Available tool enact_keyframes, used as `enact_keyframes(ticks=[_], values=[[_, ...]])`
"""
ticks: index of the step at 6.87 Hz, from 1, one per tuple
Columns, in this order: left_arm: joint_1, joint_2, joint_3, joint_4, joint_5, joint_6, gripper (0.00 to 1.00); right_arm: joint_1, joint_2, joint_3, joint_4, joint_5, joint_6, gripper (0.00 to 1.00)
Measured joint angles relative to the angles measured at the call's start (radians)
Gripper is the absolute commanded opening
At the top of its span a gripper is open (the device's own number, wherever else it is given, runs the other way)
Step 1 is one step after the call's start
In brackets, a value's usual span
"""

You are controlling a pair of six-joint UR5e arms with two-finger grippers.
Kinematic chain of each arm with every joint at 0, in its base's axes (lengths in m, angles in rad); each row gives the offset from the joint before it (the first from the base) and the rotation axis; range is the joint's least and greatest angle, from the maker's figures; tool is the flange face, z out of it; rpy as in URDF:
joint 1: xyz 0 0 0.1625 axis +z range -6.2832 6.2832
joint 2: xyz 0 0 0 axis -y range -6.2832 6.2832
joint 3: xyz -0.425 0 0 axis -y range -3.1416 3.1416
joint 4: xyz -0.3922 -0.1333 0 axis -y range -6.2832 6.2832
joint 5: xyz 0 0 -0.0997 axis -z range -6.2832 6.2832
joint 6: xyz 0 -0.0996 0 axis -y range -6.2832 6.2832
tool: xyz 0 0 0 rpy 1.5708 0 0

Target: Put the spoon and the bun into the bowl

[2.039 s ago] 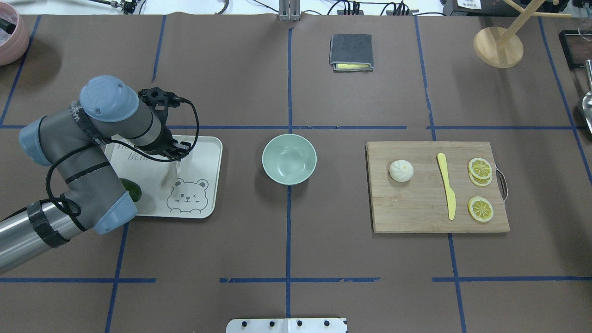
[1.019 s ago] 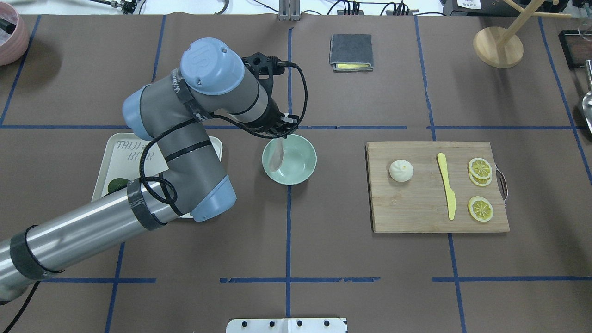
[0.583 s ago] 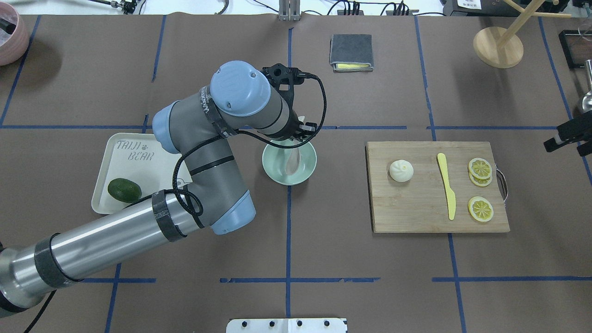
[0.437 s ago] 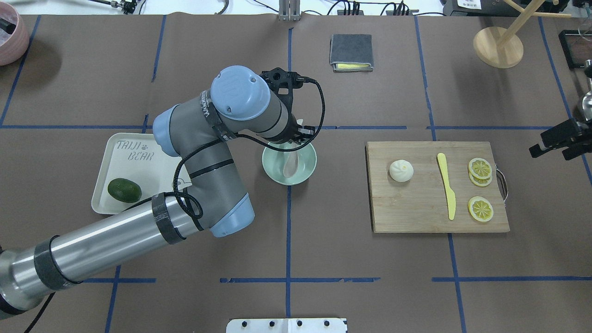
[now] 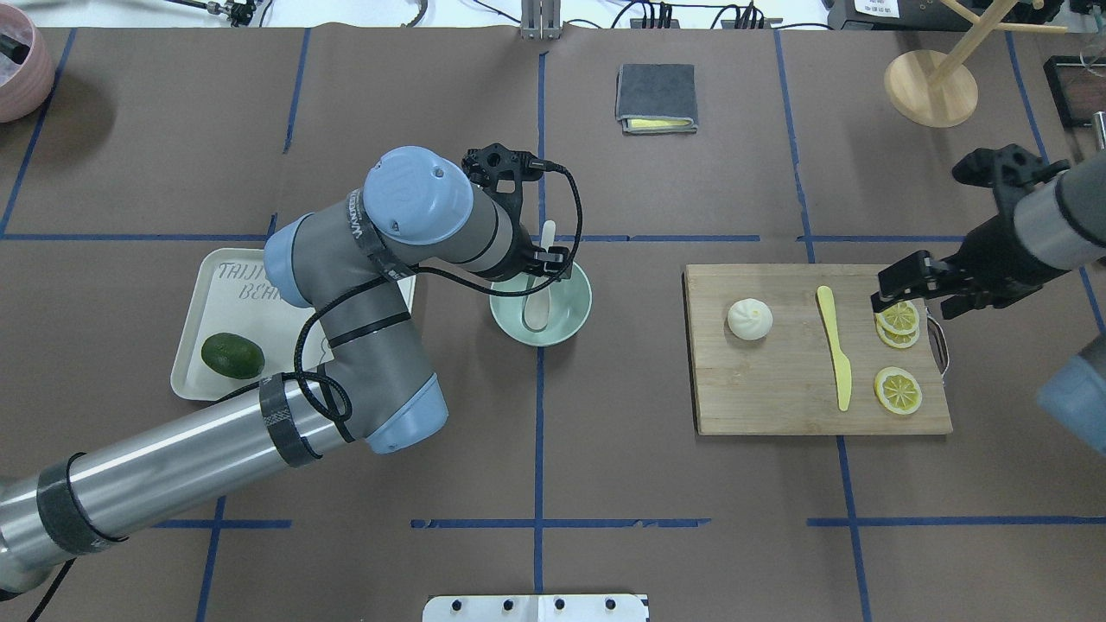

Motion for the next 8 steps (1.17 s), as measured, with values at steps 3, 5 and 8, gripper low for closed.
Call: enact_keyframes(ticks=[3,5,8], values=[[-0.043,0.076,-0.121,0.05,-0.002,0.021,0.93,-0.203,0.139,-0.054,0.009,-0.242,0.23,0.98],[-0.084,0.192,-0.267,0.142,-0.002,0.133,0.92,-0.25,0.226,-0.129,0.009,-0.348,0.258,0.91],[-0.109,0.24,-0.331,0.179,-0.001,0.181,0.93,-0.277,0.268,-0.191,0.007,-0.405,0.261,0.4]])
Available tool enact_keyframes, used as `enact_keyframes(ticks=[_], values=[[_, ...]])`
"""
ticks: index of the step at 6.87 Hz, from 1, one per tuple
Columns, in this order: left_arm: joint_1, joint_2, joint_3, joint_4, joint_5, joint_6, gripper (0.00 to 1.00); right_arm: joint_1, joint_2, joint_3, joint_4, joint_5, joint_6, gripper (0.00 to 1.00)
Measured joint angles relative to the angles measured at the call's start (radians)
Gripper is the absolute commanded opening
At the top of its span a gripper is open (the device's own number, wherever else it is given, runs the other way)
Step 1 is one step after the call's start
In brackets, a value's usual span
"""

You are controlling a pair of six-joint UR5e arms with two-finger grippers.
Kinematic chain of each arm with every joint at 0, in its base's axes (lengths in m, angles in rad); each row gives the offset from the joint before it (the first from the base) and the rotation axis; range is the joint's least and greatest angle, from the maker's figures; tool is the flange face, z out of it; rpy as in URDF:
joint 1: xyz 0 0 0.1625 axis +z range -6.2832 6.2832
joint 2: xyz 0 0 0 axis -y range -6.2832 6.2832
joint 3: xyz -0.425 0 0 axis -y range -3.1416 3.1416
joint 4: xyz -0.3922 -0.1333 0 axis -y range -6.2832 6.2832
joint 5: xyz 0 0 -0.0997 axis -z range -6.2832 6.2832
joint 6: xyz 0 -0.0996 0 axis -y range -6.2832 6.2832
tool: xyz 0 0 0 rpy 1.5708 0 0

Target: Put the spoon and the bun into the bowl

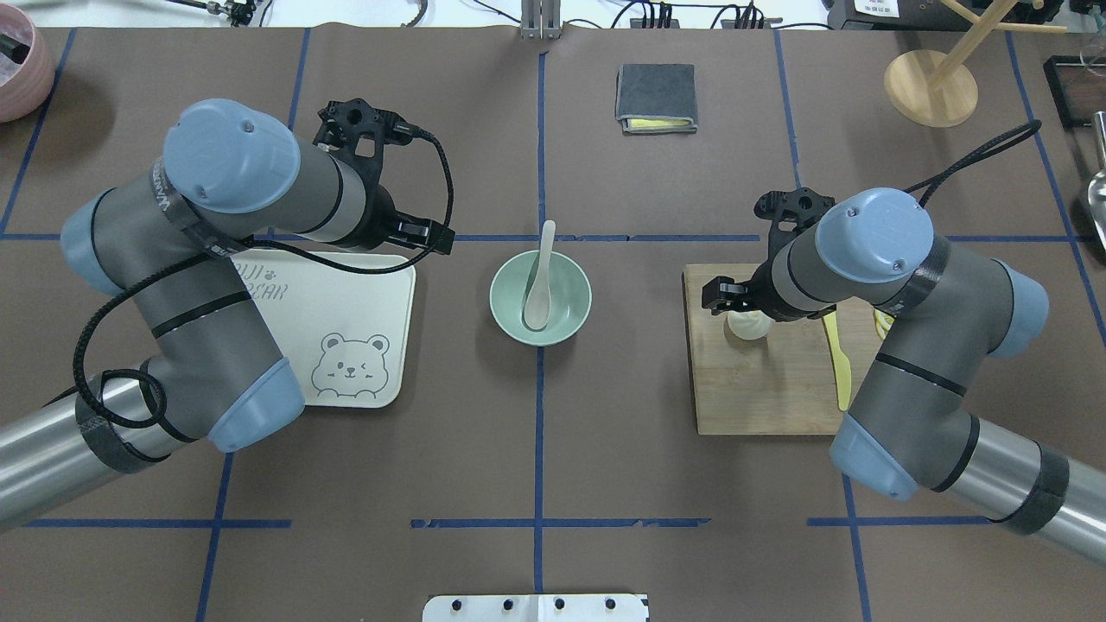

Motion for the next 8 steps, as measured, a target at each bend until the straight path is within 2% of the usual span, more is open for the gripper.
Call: enact_keyframes(ticks=[1,2,6,8], values=[[0.0,0.0,-0.002,0.001,0.0,0.001,0.93,-0.004,0.0,-0.004,-0.003,-0.013,0.0,0.06],[-0.001,0.0,-0.003,0.002,0.001,0.002,0.93,-0.005,-0.001,-0.005,-0.006,-0.018,0.001,0.0],[-0.023,0.009,-0.024,0.003,-0.004,0.016,0.93,-0.005,-0.001,0.023,-0.011,-0.013,0.049,0.0],[-0.067,0.067,-0.089,0.011,-0.052,0.094,0.93,-0.015,0.101,0.025,-0.011,-0.013,0.201,0.0]])
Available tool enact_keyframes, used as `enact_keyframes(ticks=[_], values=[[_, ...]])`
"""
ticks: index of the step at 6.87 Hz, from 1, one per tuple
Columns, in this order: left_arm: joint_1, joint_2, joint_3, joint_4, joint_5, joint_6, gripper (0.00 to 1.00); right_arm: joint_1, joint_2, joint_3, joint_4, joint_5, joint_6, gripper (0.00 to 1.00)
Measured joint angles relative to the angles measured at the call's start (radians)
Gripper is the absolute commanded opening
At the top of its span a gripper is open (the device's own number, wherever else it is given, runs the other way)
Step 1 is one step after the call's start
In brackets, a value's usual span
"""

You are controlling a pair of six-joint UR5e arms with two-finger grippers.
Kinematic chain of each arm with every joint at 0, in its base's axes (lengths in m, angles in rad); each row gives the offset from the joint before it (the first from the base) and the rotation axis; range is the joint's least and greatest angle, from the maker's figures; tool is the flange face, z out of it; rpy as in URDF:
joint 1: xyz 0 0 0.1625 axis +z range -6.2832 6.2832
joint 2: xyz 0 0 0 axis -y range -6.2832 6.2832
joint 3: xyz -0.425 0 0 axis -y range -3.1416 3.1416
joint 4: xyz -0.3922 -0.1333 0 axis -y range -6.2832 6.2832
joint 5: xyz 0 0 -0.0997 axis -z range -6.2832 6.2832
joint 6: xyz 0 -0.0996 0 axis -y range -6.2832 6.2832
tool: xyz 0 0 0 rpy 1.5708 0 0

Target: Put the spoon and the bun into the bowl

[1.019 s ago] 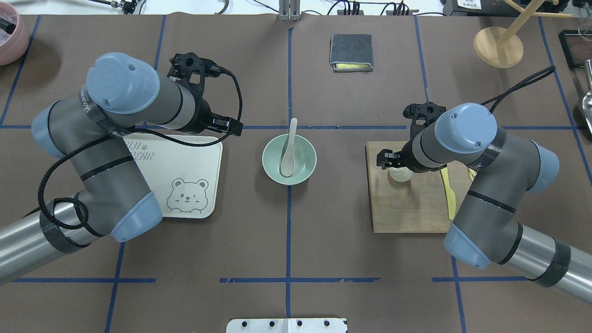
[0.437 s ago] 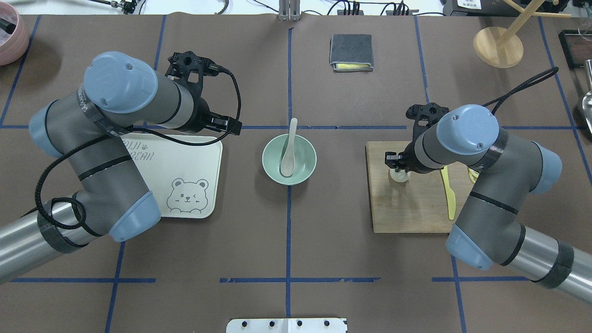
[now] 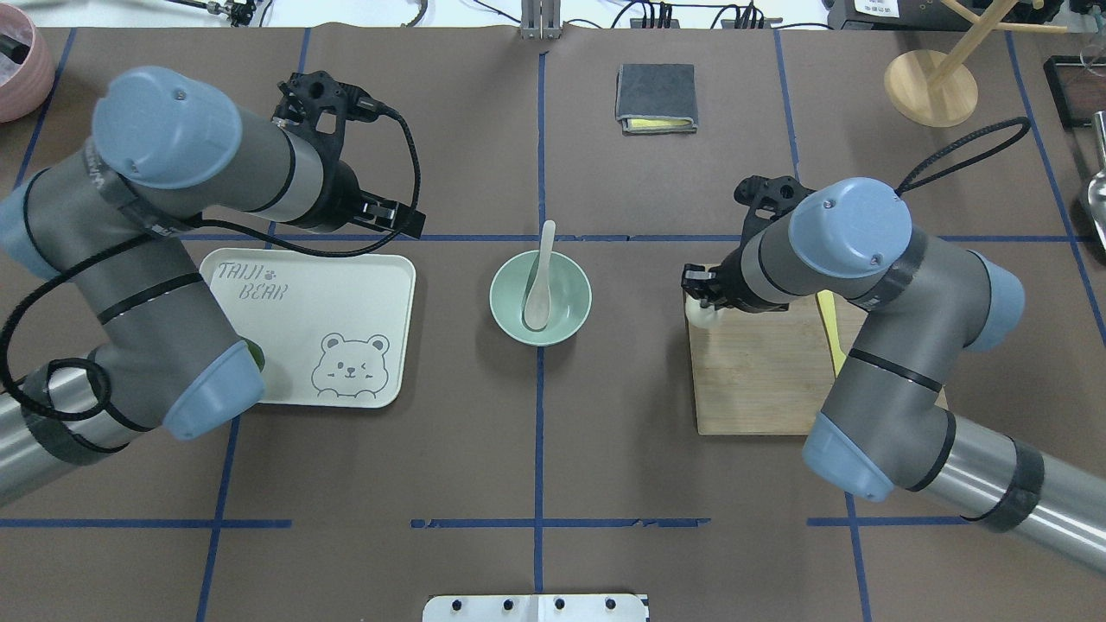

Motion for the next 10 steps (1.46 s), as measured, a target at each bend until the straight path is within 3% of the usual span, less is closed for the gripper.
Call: enact_keyframes(ticks=[2,4,5,6,10], values=[[-0.079,0.094,-0.068,0.003,-0.068,0.122,0.95,-0.024,0.143,-0.05,0.008,-0.005,0.162,0.0],[-0.129,0.145,-0.099,0.003,-0.108,0.187,0.98,-0.055,0.288,-0.178,0.014,-0.019,0.222,0.0],[-0.135,0.148,-0.1,0.003,-0.111,0.194,0.99,-0.076,0.319,-0.211,0.016,-0.045,0.228,0.27],[-0.136,0.149,-0.098,0.003,-0.112,0.195,0.99,-0.092,0.33,-0.225,0.015,-0.072,0.229,0.99],[-0.139,0.169,-0.097,0.002,-0.111,0.206,0.98,-0.111,0.323,-0.23,0.016,-0.091,0.228,1.0]])
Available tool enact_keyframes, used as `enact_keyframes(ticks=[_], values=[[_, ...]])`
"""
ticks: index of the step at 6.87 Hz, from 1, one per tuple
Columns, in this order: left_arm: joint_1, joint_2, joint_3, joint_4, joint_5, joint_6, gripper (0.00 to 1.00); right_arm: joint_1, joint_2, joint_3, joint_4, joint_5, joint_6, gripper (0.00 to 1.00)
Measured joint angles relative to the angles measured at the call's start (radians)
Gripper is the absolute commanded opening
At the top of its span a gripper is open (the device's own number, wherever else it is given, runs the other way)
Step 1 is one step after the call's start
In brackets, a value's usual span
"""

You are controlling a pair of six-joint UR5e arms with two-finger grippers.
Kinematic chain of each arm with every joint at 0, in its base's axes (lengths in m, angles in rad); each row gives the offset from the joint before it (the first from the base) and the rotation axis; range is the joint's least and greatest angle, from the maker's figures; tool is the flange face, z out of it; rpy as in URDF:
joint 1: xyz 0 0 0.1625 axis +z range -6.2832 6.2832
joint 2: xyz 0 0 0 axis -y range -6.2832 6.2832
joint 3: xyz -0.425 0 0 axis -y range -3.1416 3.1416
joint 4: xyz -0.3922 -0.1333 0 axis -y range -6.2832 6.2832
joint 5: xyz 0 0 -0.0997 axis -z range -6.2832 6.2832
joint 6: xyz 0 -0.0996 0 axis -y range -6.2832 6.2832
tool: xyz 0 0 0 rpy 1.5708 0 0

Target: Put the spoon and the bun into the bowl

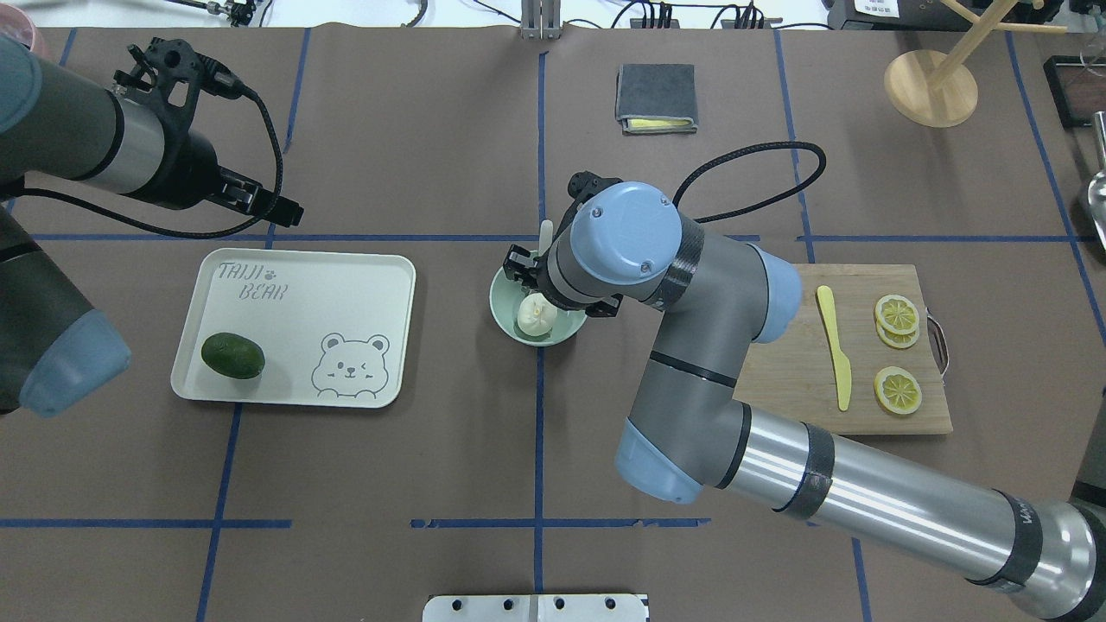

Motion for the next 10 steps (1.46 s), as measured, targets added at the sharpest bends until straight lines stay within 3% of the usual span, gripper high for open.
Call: enact_keyframes(ticks=[1,3,5,8,10], values=[[-0.011,0.028,-0.005,-0.001,-0.001,0.042,0.99,0.01,-0.031,0.036,0.001,0.01,-0.005,1.0],[-0.064,0.099,-0.007,-0.006,-0.003,0.177,0.99,0.073,-0.204,0.177,0.0,0.082,-0.091,1.0],[-0.174,0.168,-0.001,-0.009,-0.044,0.342,0.99,0.237,-0.388,0.276,-0.004,0.274,-0.272,1.0],[-0.424,0.277,0.065,-0.004,-0.208,0.657,1.0,0.561,-0.677,0.332,-0.015,0.507,-0.78,1.0],[-0.57,0.333,0.126,0.022,-0.356,0.718,1.0,0.754,-0.801,0.327,-0.074,0.569,-1.137,1.0]])
